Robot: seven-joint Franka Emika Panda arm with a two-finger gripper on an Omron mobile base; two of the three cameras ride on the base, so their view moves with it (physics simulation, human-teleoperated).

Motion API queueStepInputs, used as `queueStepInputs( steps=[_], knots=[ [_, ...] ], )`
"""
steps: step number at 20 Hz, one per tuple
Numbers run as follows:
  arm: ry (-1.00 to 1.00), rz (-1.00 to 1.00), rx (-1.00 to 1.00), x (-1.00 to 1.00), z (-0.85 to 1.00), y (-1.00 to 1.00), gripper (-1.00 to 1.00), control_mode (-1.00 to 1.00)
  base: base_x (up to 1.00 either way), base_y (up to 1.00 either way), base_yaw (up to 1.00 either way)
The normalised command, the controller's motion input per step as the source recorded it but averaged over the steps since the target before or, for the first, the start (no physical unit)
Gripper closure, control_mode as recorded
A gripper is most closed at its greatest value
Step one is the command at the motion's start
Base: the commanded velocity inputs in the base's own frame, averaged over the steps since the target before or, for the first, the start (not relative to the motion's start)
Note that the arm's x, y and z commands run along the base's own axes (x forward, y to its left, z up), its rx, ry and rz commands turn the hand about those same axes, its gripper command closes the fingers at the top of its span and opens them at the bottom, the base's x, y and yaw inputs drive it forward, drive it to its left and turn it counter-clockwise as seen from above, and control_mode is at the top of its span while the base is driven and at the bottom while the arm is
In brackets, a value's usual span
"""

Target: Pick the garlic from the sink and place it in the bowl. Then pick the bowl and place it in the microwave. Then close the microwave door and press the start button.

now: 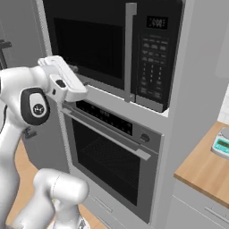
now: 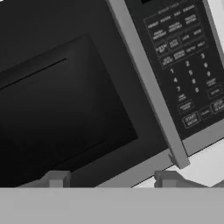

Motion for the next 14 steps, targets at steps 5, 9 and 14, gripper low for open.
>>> queueStepInputs(
  steps=[5,9,14],
  knots=[
    [-0.01,0.03,-0.14,-0.73,-0.05,-0.01,1.0,-1.0,0.0,0.0,0.0],
    [-0.01,0.0,-0.16,-0.62,-0.54,-0.01,1.0,-1.0,0.0,0.0,0.0],
    [0.05,0.0,-0.06,-0.06,-0.19,-0.09,1.0,-1.0,0.0,0.0,0.0]
  ],
)
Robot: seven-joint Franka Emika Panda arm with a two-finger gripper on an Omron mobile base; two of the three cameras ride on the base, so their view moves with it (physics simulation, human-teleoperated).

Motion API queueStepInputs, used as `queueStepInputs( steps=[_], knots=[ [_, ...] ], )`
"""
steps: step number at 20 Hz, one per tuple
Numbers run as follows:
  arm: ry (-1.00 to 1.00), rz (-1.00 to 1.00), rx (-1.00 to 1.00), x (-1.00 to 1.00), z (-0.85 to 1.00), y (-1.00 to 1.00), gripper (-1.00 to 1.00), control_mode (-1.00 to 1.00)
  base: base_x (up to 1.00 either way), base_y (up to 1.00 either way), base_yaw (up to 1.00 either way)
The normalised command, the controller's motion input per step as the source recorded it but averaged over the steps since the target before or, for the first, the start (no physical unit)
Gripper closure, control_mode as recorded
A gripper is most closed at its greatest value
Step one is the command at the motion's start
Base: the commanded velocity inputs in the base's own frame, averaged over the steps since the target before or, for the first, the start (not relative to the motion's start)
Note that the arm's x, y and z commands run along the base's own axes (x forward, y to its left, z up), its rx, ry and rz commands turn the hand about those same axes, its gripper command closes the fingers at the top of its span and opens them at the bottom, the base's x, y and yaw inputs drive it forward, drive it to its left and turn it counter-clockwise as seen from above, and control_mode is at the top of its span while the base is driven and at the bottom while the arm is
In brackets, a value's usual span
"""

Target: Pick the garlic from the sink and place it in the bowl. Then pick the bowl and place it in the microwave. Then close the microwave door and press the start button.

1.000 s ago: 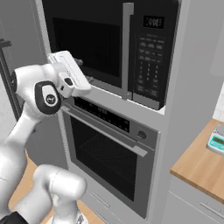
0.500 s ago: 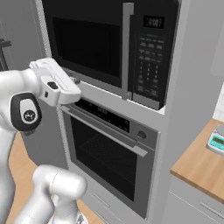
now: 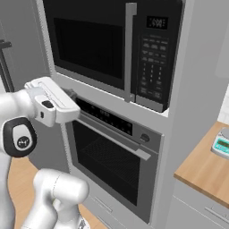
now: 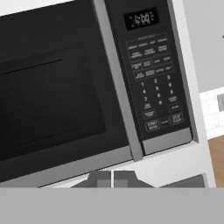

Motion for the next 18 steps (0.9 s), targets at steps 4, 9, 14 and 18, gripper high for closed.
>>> queueStepInputs(
  steps=[4,9,14,18],
  knots=[
    [0.09,0.0,0.0,0.01,-0.03,-0.37,1.0,-1.0,0.0,0.0,0.0],
    [0.06,0.0,0.0,0.25,0.0,-0.23,1.0,-1.0,0.0,0.0,0.0],
    [0.0,0.0,0.03,0.05,0.01,-0.34,1.0,-1.0,0.0,0.0,0.0],
    [-0.03,0.02,0.0,-0.01,0.0,-0.23,1.0,-1.0,0.0,0.0,0.0]
  ],
)
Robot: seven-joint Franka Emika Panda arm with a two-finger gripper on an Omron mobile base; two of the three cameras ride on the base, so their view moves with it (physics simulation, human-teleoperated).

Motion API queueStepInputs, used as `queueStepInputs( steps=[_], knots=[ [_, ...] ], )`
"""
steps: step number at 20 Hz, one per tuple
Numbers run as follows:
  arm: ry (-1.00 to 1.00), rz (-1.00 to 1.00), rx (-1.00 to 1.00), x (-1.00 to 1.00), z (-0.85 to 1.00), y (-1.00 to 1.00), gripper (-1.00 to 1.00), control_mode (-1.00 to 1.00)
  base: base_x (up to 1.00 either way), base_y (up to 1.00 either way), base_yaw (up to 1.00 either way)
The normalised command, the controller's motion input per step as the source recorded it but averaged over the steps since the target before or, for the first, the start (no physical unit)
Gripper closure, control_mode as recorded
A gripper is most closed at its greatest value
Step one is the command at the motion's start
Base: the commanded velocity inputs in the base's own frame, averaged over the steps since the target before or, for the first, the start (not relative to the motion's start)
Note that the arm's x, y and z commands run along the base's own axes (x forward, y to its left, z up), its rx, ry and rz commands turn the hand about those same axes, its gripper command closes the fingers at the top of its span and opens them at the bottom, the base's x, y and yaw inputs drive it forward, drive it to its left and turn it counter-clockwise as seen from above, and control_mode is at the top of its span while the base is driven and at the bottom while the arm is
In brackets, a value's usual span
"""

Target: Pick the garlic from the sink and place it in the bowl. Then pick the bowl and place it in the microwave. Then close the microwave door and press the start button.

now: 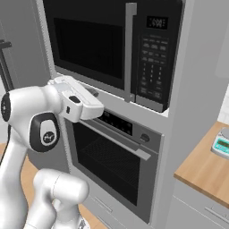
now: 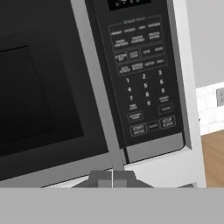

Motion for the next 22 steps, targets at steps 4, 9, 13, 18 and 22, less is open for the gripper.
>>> queueStepInputs(
  steps=[4,9,13,18,22],
  knots=[
    [0.0,0.06,-0.03,0.0,-0.14,-0.07,1.0,-1.0,0.0,0.0,0.0],
    [0.0,0.0,-0.09,0.01,-0.01,-0.02,1.0,-1.0,0.0,0.0,0.0],
    [-0.01,0.0,-0.03,0.04,0.0,-0.25,1.0,-1.0,0.0,0.0,0.0],
    [0.0,0.0,0.0,0.19,0.0,-0.25,1.0,-1.0,0.0,0.0,0.0],
    [0.0,0.02,0.0,0.22,0.0,-0.29,1.0,-1.0,0.0,0.0,0.0]
  ],
)
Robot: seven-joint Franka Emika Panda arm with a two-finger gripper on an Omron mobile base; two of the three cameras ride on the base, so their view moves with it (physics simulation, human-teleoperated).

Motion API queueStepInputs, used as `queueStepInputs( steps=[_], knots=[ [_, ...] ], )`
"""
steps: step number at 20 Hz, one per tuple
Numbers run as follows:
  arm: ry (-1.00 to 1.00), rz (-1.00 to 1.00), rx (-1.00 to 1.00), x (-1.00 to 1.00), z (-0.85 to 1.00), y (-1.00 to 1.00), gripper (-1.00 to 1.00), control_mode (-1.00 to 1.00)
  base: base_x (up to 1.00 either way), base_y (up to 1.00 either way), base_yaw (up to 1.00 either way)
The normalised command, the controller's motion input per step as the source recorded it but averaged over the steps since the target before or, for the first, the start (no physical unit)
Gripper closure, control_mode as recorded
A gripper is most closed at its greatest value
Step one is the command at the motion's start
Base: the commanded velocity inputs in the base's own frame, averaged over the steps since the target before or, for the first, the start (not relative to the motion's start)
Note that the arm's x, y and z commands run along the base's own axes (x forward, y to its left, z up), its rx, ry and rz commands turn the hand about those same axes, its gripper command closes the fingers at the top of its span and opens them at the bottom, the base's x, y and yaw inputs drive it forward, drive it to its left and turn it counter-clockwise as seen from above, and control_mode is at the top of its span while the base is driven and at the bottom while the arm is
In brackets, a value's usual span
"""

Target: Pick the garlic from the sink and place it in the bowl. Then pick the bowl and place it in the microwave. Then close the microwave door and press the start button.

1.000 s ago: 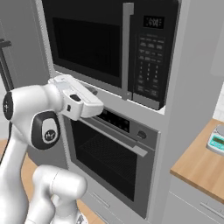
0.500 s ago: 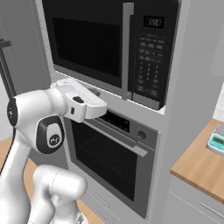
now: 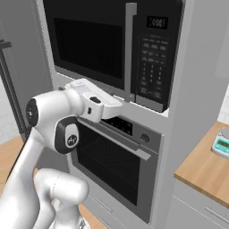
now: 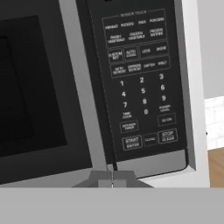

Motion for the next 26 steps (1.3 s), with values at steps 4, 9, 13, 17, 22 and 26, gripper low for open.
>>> queueStepInputs(
  steps=[4,9,13,17,22,26],
  knots=[
    [0.0,0.04,0.0,0.03,0.0,-0.31,1.0,-1.0,0.0,0.0,0.0],
    [0.0,0.04,0.0,0.0,-0.03,-0.3,1.0,-1.0,0.0,0.0,0.0],
    [0.0,0.04,0.0,0.0,-0.08,-0.25,1.0,-1.0,0.0,0.0,0.0],
    [0.0,0.04,0.0,0.07,-0.04,-0.19,1.0,-1.0,0.0,0.0,0.0],
    [0.0,0.03,0.0,0.08,-0.03,-0.06,1.0,-1.0,0.0,0.0,0.0],
    [0.0,0.01,0.0,0.05,-0.03,0.0,1.0,-1.0,0.0,0.0,0.0]
  ],
)
